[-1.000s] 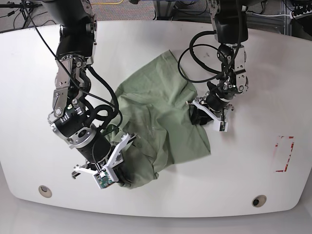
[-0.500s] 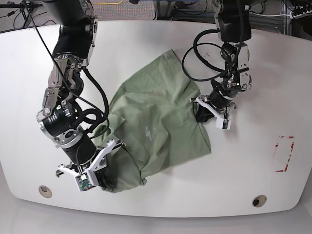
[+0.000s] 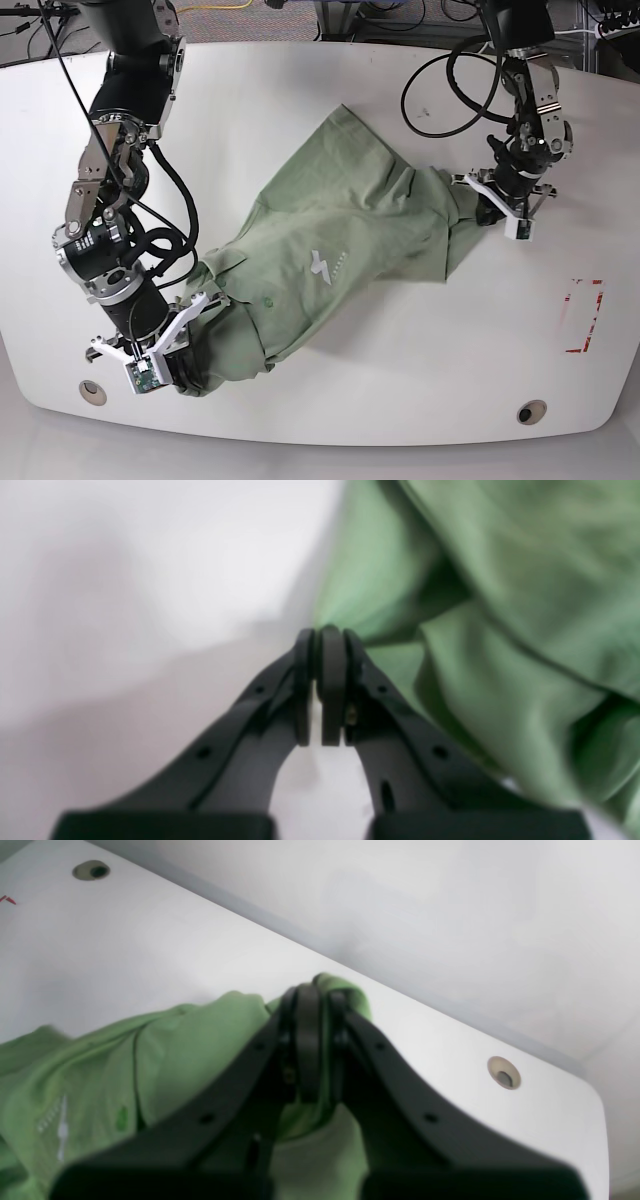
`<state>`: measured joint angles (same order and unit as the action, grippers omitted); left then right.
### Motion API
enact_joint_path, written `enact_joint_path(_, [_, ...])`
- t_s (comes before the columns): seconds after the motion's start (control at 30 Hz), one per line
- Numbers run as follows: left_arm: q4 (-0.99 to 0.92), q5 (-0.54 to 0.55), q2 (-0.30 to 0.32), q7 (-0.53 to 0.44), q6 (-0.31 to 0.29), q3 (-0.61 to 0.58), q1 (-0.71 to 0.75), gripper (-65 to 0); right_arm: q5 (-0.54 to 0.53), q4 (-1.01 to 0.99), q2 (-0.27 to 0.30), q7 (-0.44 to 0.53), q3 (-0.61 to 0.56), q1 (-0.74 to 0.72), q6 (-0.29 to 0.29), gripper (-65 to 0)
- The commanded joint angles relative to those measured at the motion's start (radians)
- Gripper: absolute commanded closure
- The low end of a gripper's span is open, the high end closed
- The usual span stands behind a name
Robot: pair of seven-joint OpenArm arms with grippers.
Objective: Fold the T-shirt properly
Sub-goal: 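Grasp the opposite shoulder edge with the left gripper, then stretch the shirt between both grippers, pulling them apart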
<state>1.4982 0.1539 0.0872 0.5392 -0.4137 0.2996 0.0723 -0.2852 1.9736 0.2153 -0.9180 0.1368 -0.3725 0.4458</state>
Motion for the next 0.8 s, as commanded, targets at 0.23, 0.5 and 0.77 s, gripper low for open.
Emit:
enact_joint_path(0.23, [0.166,0.011,0.072,0.006,-0.007,0.097,0.04,-0.4,-0.003,-0.026,0.032,0.04,0.002,-0.092,-0.006,0.0])
enact_joint_path(0.5, [0.261,0.011,0.122,0.049,-0.007,0.188,0.044,-0.4,-0.004,-0.086,0.04,0.041,-0.001,-0.182,-0.003,0.0])
enact_joint_path(0.77, [0.367,0.008,0.127,0.078,-0.007,0.272,-0.015,-0.4,-0.004,-0.15,0.036,0.121,0.001,-0.263,-0.003,0.0])
